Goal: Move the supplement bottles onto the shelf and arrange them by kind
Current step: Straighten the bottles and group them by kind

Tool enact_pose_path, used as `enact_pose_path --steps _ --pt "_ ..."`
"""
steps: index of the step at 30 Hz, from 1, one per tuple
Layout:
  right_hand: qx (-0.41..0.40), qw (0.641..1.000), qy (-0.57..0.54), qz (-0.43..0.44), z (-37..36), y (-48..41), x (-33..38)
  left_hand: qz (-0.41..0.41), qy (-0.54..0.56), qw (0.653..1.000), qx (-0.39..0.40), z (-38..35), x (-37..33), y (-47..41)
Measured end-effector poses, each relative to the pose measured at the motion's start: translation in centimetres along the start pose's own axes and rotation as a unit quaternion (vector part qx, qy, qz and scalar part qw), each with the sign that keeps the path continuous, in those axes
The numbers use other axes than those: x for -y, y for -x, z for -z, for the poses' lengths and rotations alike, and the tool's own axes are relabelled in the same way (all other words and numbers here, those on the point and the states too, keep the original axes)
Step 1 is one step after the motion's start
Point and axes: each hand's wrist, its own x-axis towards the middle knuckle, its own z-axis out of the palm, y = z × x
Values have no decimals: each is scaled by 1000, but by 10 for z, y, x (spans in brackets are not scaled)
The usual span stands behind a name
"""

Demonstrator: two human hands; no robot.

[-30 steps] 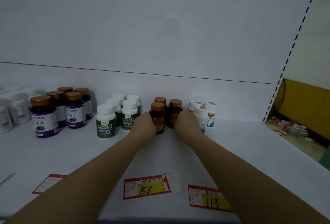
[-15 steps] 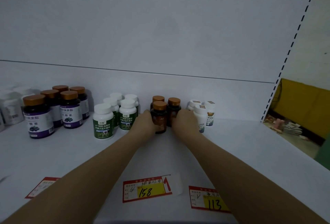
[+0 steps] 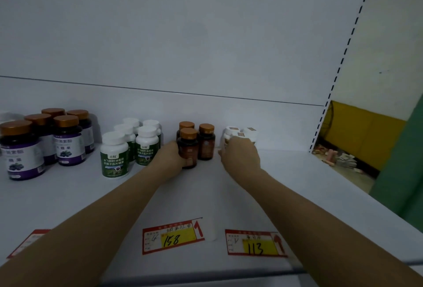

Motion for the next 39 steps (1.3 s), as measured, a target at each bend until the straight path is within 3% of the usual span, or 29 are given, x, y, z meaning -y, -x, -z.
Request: enact_pose_path --steps 5,9,39 --pt "19 988 -107 -111 15 -7 -33 15 29 999 -22 -4 0 4" --pt "61 990 -98 -85 6 -4 -40 8 2 998 -55 -8 -2 4" --pt "64 994 -78 -34 -9 -8 -53 30 -19 999 -22 -8 3 7"
